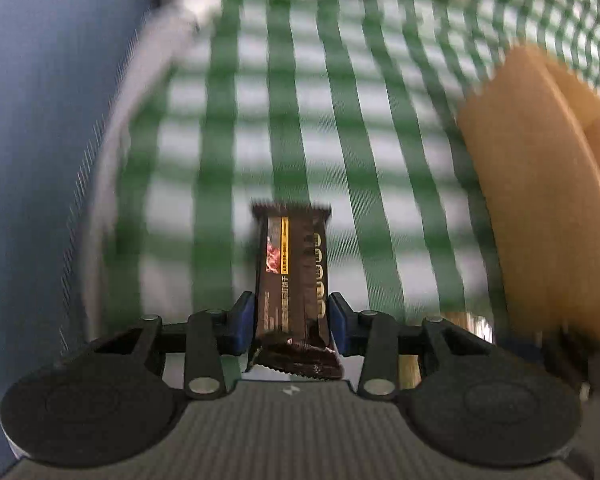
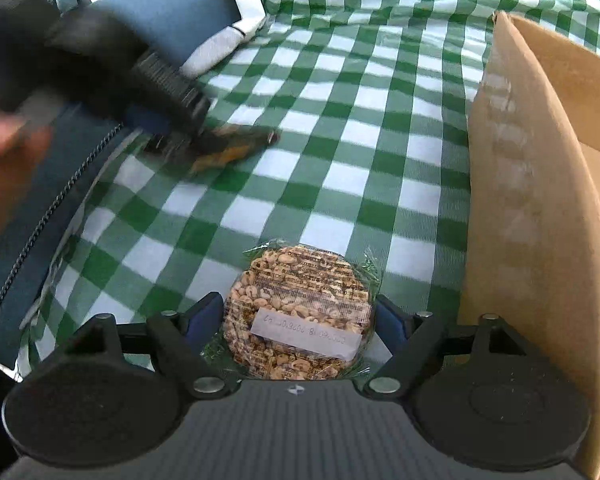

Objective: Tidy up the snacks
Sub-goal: 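Lift both held snacks and carry them over the cardboard box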

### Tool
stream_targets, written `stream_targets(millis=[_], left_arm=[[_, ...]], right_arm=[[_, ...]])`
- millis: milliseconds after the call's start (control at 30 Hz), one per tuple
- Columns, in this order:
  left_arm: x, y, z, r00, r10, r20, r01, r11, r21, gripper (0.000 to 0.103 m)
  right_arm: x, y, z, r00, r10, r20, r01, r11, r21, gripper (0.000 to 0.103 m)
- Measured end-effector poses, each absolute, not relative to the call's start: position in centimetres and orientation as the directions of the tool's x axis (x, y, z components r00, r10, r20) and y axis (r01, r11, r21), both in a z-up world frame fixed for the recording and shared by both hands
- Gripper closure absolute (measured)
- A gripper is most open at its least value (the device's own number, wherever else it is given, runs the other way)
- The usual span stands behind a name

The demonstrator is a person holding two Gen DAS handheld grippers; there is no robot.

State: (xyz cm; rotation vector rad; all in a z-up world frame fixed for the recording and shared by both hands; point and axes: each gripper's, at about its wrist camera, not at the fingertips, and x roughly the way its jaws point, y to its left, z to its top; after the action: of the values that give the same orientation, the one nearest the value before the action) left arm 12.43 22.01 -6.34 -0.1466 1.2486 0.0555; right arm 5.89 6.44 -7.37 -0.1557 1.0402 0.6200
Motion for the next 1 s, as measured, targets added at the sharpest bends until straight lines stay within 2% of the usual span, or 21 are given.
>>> stream_targets(millis=[100, 367, 567, 700, 1000], left_arm=[[11.7, 20.5, -7.1, 0.306, 0.015, -0.952, -0.052, 0.999, -0.001, 0.048], [13.0, 19.0, -8.3, 0.297, 0.058, -0.953, -0.043, 0.998, 0.047, 0.047], [13.4, 19.0, -8.2, 0.306, 0.056, -0.950, -0.062, 0.997, 0.038, 0.050], [13.5, 19.7, -8.2, 0.312, 0.058, -0.948, -0.063, 0.997, 0.040, 0.059], [12.0, 20.1, -6.3, 0.368, 0.064, -0.928, -0.097, 0.995, 0.030, 0.060]], right_arm=[[5.5, 6.3, -7.3, 0.346, 0.411, -0.843, -0.561, 0.811, 0.165, 0.021], [5.2, 6.5, -8.0, 0.335, 0.401, -0.853, -0.568, 0.808, 0.157, 0.018], [5.0, 6.5, -8.0, 0.333, 0.407, -0.850, -0.579, 0.800, 0.156, 0.018], [5.0, 6.2, -7.9, 0.335, 0.416, -0.846, -0.585, 0.795, 0.160, 0.021], [3.7, 5.3, -4.9, 0.417, 0.472, -0.777, -0.591, 0.790, 0.163, 0.022]])
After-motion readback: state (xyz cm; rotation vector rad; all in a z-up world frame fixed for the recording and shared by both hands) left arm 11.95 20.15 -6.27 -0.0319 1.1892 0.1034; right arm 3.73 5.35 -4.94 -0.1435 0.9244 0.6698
